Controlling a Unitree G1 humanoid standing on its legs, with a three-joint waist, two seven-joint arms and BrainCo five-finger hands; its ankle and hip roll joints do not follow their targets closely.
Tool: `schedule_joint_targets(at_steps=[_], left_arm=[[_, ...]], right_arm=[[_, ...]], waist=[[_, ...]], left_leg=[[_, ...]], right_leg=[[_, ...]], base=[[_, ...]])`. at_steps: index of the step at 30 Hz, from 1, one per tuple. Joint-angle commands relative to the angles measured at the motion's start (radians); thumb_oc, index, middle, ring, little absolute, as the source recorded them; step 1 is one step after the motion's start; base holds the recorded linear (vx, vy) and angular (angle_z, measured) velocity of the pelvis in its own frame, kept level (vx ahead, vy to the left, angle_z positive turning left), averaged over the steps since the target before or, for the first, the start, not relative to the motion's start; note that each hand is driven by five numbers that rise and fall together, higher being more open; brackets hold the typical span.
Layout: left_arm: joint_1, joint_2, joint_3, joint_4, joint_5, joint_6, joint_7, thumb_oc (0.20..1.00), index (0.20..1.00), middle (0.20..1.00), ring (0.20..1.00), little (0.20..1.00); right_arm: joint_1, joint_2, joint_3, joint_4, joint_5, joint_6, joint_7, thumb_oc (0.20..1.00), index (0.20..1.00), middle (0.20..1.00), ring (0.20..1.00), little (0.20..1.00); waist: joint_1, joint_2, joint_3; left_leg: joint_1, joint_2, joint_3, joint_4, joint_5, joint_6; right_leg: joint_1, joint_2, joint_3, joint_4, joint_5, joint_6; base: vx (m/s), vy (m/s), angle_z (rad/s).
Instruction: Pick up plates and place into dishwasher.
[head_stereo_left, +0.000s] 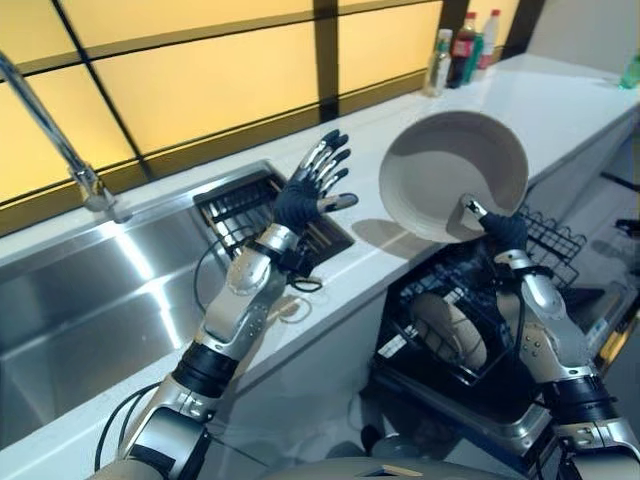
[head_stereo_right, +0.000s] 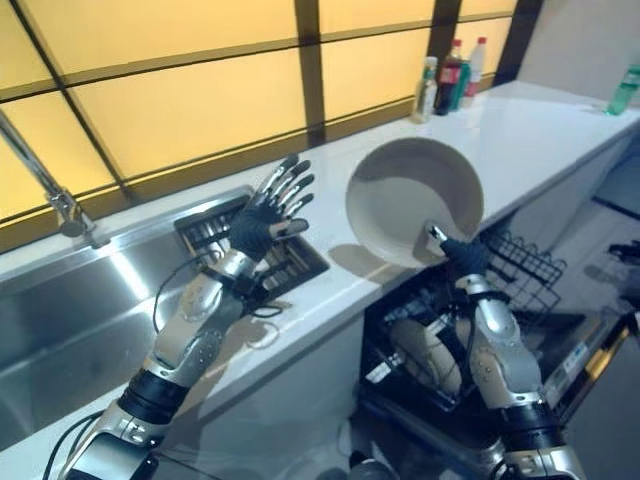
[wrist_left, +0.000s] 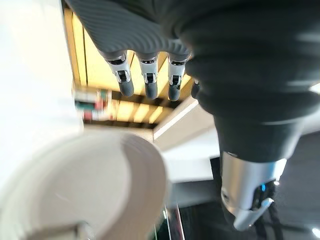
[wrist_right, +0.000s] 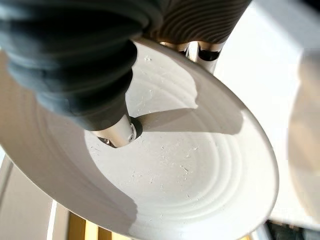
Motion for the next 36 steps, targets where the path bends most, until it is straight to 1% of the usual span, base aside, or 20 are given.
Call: schedule_joint_targets(at_steps=[1, 2, 4, 6, 7, 8, 10, 12, 14, 16, 19, 20, 23, 25, 26, 29, 32, 34, 35, 36], left_arm=[[0.054, 0.001, 0.013, -0.085, -0.077, -0.008, -0.035, 1.000, 1.000, 1.000, 1.000, 1.000], [0.069, 0.004, 0.018, -0.097, -0.083, -0.003, -0.043, 1.000, 1.000, 1.000, 1.000, 1.000], [0.100, 0.012, 0.016, -0.129, -0.095, -0.003, -0.058, 1.000, 1.000, 1.000, 1.000, 1.000], [0.128, 0.019, -0.002, -0.151, -0.098, -0.017, -0.069, 1.000, 1.000, 1.000, 1.000, 1.000], [0.144, 0.025, -0.012, -0.166, -0.085, -0.024, -0.077, 1.000, 1.000, 1.000, 1.000, 1.000], [0.157, 0.032, -0.025, -0.170, -0.064, -0.039, -0.076, 1.000, 1.000, 1.000, 1.000, 1.000], [0.168, 0.046, -0.042, -0.180, -0.047, -0.043, -0.065, 1.000, 1.000, 1.000, 1.000, 1.000], [0.163, 0.048, -0.046, -0.173, -0.068, -0.035, -0.073, 1.000, 1.000, 1.000, 1.000, 1.000], [0.166, 0.049, -0.053, -0.159, -0.088, -0.037, -0.081, 1.000, 1.000, 1.000, 1.000, 1.000], [0.174, 0.044, -0.063, -0.151, -0.092, -0.051, -0.071, 1.000, 1.000, 1.000, 1.000, 1.000], [0.169, 0.035, -0.068, -0.127, -0.054, -0.075, -0.024, 1.000, 1.000, 1.000, 1.000, 1.000], [0.164, 0.034, -0.070, -0.109, -0.056, -0.081, -0.019, 1.000, 1.000, 1.000, 1.000, 1.000], [0.152, 0.038, -0.056, -0.096, -0.097, -0.040, -0.033, 1.000, 1.000, 1.000, 1.000, 1.000], [0.149, 0.037, -0.060, -0.088, -0.119, -0.027, -0.049, 1.000, 1.000, 1.000, 1.000, 1.000], [0.148, 0.034, -0.063, -0.088, -0.128, -0.021, -0.053, 1.000, 1.000, 1.000, 1.000, 1.000], [0.152, 0.030, -0.073, -0.097, -0.135, -0.004, -0.059, 1.000, 1.000, 1.000, 1.000, 1.000], [0.160, 0.029, -0.078, -0.113, -0.154, 0.023, -0.076, 1.000, 1.000, 1.000, 1.000, 1.000], [0.160, 0.026, -0.093, -0.111, -0.141, 0.031, -0.082, 1.000, 1.000, 1.000, 1.000, 1.000], [0.160, 0.026, -0.106, -0.112, -0.137, 0.030, -0.079, 1.000, 1.000, 1.000, 1.000, 1.000], [0.165, 0.028, -0.118, -0.113, -0.136, 0.036, -0.079, 1.000, 1.000, 1.000, 1.000, 1.000]], right_arm=[[-0.025, 0.018, -0.063, -0.008, -0.090, -0.103, -0.058, 0.200, 0.200, 0.200, 0.200, 0.200], [-0.025, 0.016, -0.069, -0.001, -0.108, -0.109, -0.079, 0.200, 0.200, 0.200, 0.200, 0.200], [-0.026, 0.011, -0.077, 0.013, -0.113, -0.111, -0.131, 0.200, 0.200, 0.200, 0.200, 0.200], [-0.023, 0.014, -0.090, 0.029, -0.103, -0.116, -0.156, 0.200, 0.200, 0.200, 0.200, 0.200], [-0.020, 0.017, -0.094, 0.039, -0.110, -0.121, -0.176, 0.200, 0.200, 0.200, 0.200, 0.200], [-0.020, 0.020, -0.091, 0.042, -0.118, -0.122, -0.193, 0.200, 0.200, 0.200, 0.200, 0.200], [-0.032, 0.019, -0.081, 0.052, -0.127, -0.117, -0.234, 0.200, 0.200, 0.200, 0.200, 0.200], [-0.043, 0.015, -0.076, 0.065, -0.120, -0.112, -0.253, 0.200, 0.200, 0.200, 0.200, 0.200], [-0.040, 0.013, -0.076, 0.078, -0.117, -0.113, -0.253, 0.200, 0.200, 0.200, 0.200, 0.200], [-0.041, 0.016, -0.068, 0.081, -0.118, -0.113, -0.250, 0.200, 0.200, 0.200, 0.200, 0.200], [-0.088, 0.012, -0.029, 0.099, -0.145, -0.100, -0.251, 0.200, 0.200, 0.200, 0.200, 0.200], [-0.104, 0.007, -0.022, 0.117, -0.161, -0.094, -0.255, 0.200, 0.200, 0.200, 0.200, 0.200], [-0.125, -0.018, -0.011, 0.160, -0.222, -0.070, -0.302, 0.200, 0.200, 0.200, 0.200, 0.200], [-0.138, -0.033, -0.016, 0.207, -0.251, -0.054, -0.307, 0.200, 0.200, 0.200, 0.200, 0.200], [-0.146, -0.036, -0.016, 0.230, -0.277, -0.044, -0.308, 0.200, 0.200, 0.200, 0.200, 0.200], [-0.174, -0.045, 0.005, 0.284, -0.292, -0.020, -0.295, 0.200, 0.200, 0.200, 0.200, 0.200], [-0.174, -0.051, 0.017, 0.296, -0.280, -0.021, -0.285, 0.200, 0.200, 0.200, 0.200, 0.200], [-0.165, -0.047, 0.021, 0.300, -0.284, -0.026, -0.281, 0.200, 0.200, 0.200, 0.200, 0.200], [-0.156, -0.048, 0.021, 0.305, -0.286, -0.031, -0.279, 0.200, 0.200, 0.200, 0.200, 0.200], [-0.150, -0.050, 0.020, 0.318, -0.288, -0.035, -0.275, 0.200, 0.200, 0.200, 0.200, 0.200]], waist=[[0.028, -0.001, -0.004], [0.038, 0.000, -0.004], [0.057, 0.002, -0.004], [0.074, 0.002, -0.006], [0.091, -0.001, -0.010], [0.102, -0.006, -0.011], [0.122, -0.012, -0.016], [0.129, -0.014, -0.024], [0.127, -0.014, -0.029], [0.124, -0.018, -0.026], [0.134, -0.027, -0.011], [0.134, -0.026, -0.010], [0.131, -0.028, -0.007], [0.130, -0.033, -0.006], [0.131, -0.033, -0.005], [0.148, -0.036, -0.004], [0.164, -0.035, -0.004], [0.171, -0.039, -0.005], [0.172, -0.041, -0.005], [0.178, -0.045, -0.010]], left_leg=[[-0.096, -0.035, -0.008, 0.126, -0.109, 0.103], [-0.100, -0.031, -0.001, 0.121, -0.103, 0.104], [-0.114, -0.025, -0.009, 0.125, -0.096, 0.108], [-0.133, -0.019, -0.024, 0.133, -0.090, 0.109], [-0.144, -0.015, -0.028, 0.141, -0.087, 0.105], [-0.148, -0.013, -0.040, 0.141, -0.083, 0.097], [-0.148, -0.002, -0.049, 0.134, -0.076, 0.088], [-0.145, 0.005, -0.056, 0.123, -0.071, 0.084], [-0.143, 0.011, -0.054, 0.125, -0.072, 0.083], [-0.151, 0.009, -0.060, 0.166, -0.091, 0.087], [-0.168, -0.007, -0.114, 0.230, -0.134, 0.100], [-0.166, -0.013, -0.113, 0.222, -0.134, 0.102], [-0.153, -0.031, -0.122, 0.190, -0.125, 0.107], [-0.145, -0.035, -0.118, 0.181, -0.129, 0.105], [-0.141, -0.035, -0.115, 0.178, -0.131, 0.105], [-0.135, -0.031, -0.092, 0.162, -0.122, 0.107], [-0.150, -0.022, -0.087, 0.160, -0.110, 0.112], [-0.165, -0.015, -0.090, 0.177, -0.108, 0.112], [-0.170, -0.014, -0.097, 0.184, -0.110, 0.108], [-0.175, -0.011, -0.105, 0.188, -0.111, 0.102]], right_leg=[[-0.120, -0.066, -0.156, 0.161, 0.108, 0.074], [-0.121, -0.073, -0.175, 0.182, 0.108, 0.072], [-0.107, -0.083, -0.181, 0.209, 0.084, 0.064], [-0.078, -0.088, -0.187, 0.209, 0.052, 0.057], [-0.035, -0.092, -0.213, 0.157, 0.012, 0.050], [-0.016, -0.093, -0.230, 0.129, 0.011, 0.050], [0.018, -0.087, -0.258, 0.076, -0.021, 0.047], [0.030, -0.075, -0.264, 0.059, -0.040, 0.046], [0.033, -0.059, -0.261, 0.062, -0.057, 0.048], [0.027, -0.049, -0.246, 0.072, -0.070, 0.042], [0.003, -0.046, -0.198, 0.090, -0.061, 0.036], [-0.006, -0.048, -0.193, 0.095, -0.042, 0.038], [-0.056, -0.065, -0.174, 0.120, 0.051, 0.048], [-0.081, -0.085, -0.185, 0.122, 0.100, 0.058], [-0.089, -0.090, -0.191, 0.124, 0.113, 0.061], [-0.101, -0.114, -0.254, 0.164, 0.137, 0.069], [-0.098, -0.135, -0.267, 0.231, 0.127, 0.062], [-0.064, -0.139, -0.272, 0.205, 0.085, 0.051], [-0.047, -0.134, -0.273, 0.179, 0.071, 0.050], [-0.021, -0.127, -0.283, 0.141, 0.041, 0.048]], base=[[-0.08, -0.056, -0.63], [-0.08, -0.051, -0.77], [-0.06, -0.062, -0.65], [-0.02, -0.094, -0.20], [0.01, -0.126, -0.05], [0.02, -0.145, -0.07], [0.02, -0.125, -0.10], [0.02, -0.077, -0.04], [0.01, -0.031, 0.10], [-0.05, -0.002, 0.07], [-0.08, 0.012, -0.21], [-0.08, 0.059, -0.64], [-0.07, 0.055, -0.49], [-0.06, 0.016, -0.16], [-0.04, 0.006, -0.19], [-0.05, -0.008, -0.19], [-0.06, -0.045, -0.21], [-0.01, -0.106, -0.22], [0.05, -0.148, -0.11], [0.06, -0.155, -0.03]])
